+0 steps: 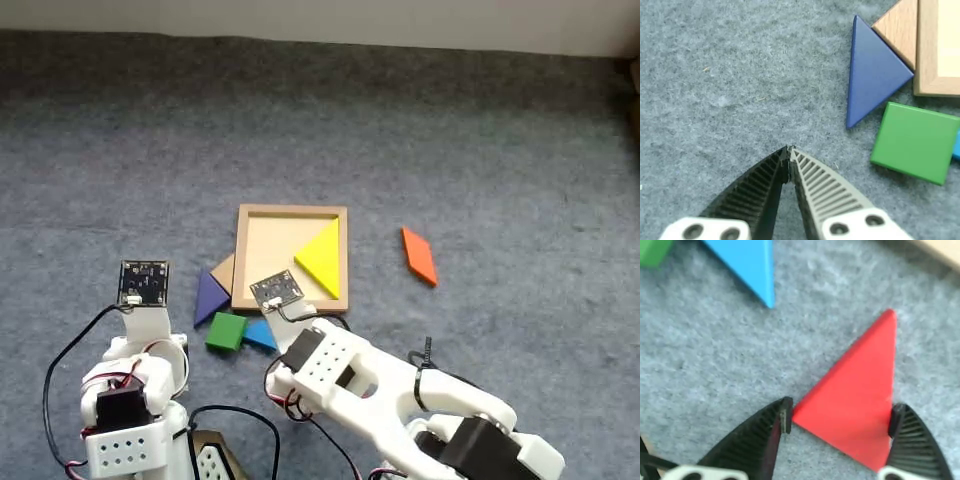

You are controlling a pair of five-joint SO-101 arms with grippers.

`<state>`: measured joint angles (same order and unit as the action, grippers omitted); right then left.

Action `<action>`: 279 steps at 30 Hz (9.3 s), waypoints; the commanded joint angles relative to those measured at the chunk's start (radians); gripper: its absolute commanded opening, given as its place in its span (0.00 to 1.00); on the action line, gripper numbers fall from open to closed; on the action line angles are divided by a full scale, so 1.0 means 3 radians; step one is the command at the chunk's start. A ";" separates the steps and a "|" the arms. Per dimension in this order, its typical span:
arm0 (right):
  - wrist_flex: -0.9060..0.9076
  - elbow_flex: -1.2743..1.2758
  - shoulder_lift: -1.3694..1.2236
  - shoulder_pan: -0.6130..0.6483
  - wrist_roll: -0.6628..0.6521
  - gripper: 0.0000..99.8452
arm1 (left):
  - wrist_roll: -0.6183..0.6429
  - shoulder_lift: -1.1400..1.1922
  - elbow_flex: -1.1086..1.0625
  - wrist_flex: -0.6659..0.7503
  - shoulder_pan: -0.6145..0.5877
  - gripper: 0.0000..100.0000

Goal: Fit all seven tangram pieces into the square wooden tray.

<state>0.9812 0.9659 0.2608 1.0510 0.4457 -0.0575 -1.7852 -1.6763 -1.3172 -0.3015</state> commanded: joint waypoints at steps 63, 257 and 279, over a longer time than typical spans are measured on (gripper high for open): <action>-0.0979 -0.2130 -0.0979 -0.1353 -0.3974 0.12 | -0.0005 -0.0100 -0.0069 -0.0015 -0.0043 0.03; 0.0401 0.2739 0.5112 -0.3035 -0.1652 0.03 | -0.1417 0.3051 0.1880 0.0987 0.1041 0.08; 0.0401 0.2739 0.5112 -0.3035 -0.1652 0.03 | -0.0808 0.3603 0.1880 0.0992 0.0913 0.24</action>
<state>1.0963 1.6763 1.7799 0.1504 -0.0545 -0.3122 -0.8232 -1.1715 -1.0150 -0.0084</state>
